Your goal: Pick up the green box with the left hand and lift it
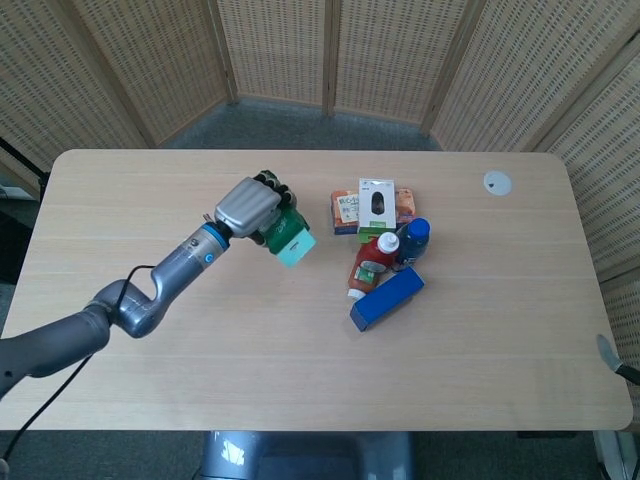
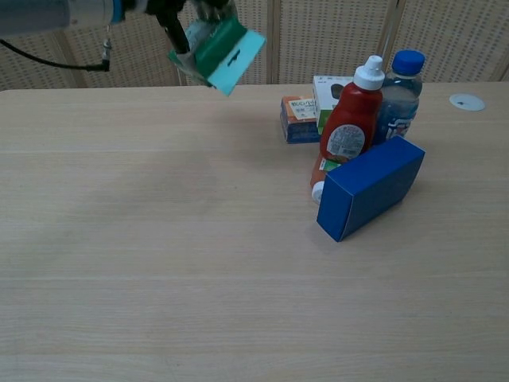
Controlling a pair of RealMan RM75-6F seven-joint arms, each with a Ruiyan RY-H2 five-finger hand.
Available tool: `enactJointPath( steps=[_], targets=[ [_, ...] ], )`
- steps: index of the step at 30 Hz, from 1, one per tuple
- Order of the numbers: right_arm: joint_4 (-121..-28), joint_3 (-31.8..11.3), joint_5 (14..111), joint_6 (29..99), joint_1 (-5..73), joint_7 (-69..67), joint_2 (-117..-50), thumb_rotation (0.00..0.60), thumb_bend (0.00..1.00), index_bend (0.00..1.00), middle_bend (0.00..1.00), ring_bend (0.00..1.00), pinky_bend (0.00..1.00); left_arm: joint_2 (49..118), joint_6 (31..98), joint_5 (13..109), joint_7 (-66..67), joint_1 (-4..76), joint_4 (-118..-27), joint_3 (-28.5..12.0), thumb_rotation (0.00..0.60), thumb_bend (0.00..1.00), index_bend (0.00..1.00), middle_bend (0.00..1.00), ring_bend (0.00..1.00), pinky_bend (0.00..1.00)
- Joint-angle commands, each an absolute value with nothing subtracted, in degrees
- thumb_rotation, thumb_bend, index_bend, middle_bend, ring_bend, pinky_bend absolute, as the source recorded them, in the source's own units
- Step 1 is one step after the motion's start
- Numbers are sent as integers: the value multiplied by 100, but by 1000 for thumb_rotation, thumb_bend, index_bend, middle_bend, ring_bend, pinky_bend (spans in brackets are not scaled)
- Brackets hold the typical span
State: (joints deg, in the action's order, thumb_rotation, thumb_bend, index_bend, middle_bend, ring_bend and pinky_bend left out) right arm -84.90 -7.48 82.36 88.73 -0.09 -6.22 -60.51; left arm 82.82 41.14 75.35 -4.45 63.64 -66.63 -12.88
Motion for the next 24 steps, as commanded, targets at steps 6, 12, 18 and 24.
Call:
enactJointPath(
  steps=[6,12,18,24],
  targets=[
    [-8310,-707,8400,8995,-5,-805,-6153,131,334,0,0,0,0,6419,5066,6386,314,5680,-9014,-2142,600,0,860,868,867,842],
    [-8172,-677,8471,9023,-1,-967,-6215,126,334,0,0,0,0,5862,5336,6160,474,5397,-9750,-2219,600,0,859,868,866,842],
    [-8074,-624,8562,9092,-19,-1055,-6308,128,335,0,0,0,0,5735,5440,6078,589,5301,-10018,-2186,600,0,860,865,866,841],
    [-7994,-608,8526,9161,-91,-1142,-6328,130,334,0,0,0,0,5733,5499,6033,654,5286,-10097,-2178,600,0,860,865,865,840]
  ],
)
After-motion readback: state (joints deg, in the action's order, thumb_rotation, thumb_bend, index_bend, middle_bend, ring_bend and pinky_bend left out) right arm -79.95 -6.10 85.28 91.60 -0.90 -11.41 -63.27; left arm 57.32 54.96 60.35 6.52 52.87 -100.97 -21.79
